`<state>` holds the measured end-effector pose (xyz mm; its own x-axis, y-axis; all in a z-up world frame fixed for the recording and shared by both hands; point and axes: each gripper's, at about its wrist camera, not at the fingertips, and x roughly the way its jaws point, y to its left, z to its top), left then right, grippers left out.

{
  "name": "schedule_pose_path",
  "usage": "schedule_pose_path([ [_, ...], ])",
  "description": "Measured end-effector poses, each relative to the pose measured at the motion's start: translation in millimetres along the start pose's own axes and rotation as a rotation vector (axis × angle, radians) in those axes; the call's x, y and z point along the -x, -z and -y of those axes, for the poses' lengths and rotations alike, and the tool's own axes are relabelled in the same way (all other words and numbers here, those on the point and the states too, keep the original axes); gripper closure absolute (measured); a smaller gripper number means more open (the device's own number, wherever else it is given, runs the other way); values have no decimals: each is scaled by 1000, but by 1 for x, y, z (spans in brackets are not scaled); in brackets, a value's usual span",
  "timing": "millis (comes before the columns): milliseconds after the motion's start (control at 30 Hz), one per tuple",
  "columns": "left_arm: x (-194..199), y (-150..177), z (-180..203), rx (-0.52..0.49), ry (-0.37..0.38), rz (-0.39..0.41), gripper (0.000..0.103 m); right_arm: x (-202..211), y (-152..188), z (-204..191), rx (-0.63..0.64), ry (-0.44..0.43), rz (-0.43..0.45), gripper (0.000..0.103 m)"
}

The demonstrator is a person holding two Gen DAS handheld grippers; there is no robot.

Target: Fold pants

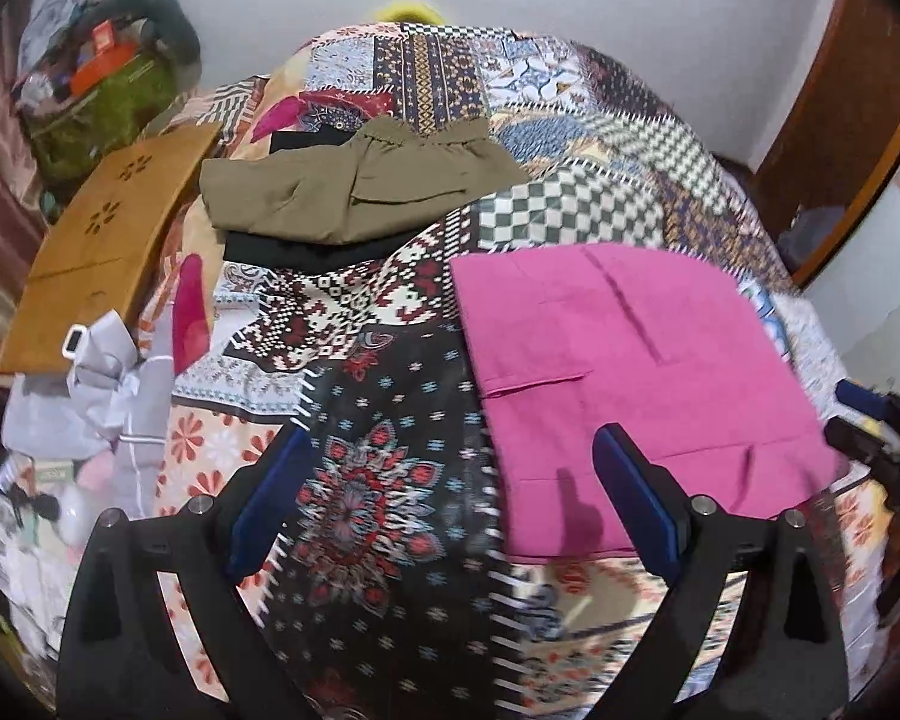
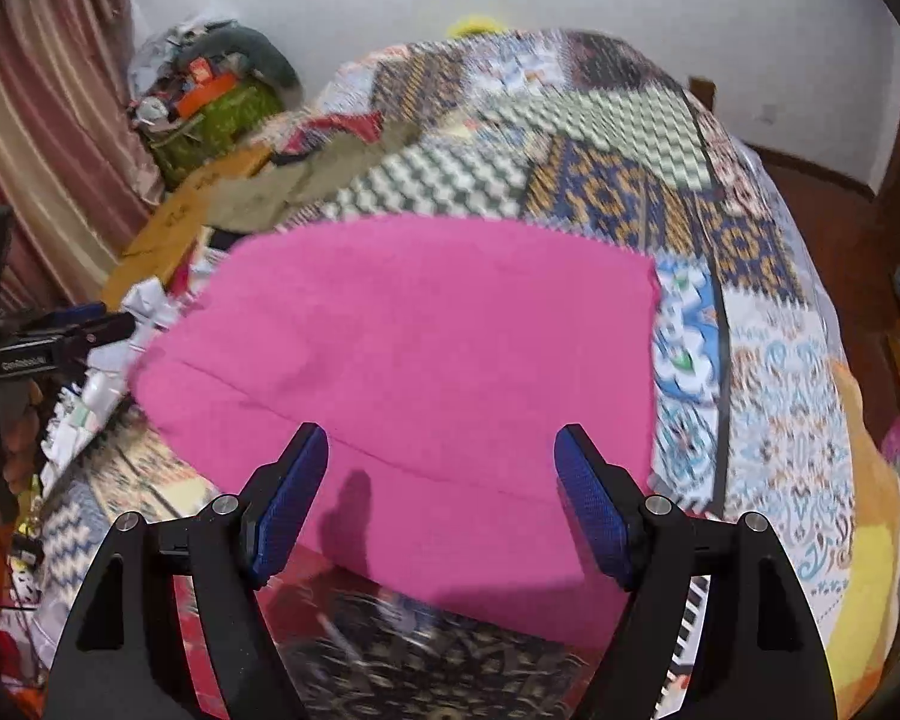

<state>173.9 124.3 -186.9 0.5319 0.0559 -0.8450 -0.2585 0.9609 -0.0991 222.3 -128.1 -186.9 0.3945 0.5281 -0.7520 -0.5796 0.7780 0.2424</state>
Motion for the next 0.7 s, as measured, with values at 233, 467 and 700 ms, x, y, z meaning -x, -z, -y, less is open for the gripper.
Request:
schedule_pose_path([
  [233,-3,10,13,82,134,-61,7,-16,-7,-31,55,-37,6,28],
  [467,-15,26,13,156,302,-175,7,-47,7,-40,129,-19,-96,27],
  [700,-25,38,10,276,435,-247,7,-46,10,-38,128,-35,-90,27],
])
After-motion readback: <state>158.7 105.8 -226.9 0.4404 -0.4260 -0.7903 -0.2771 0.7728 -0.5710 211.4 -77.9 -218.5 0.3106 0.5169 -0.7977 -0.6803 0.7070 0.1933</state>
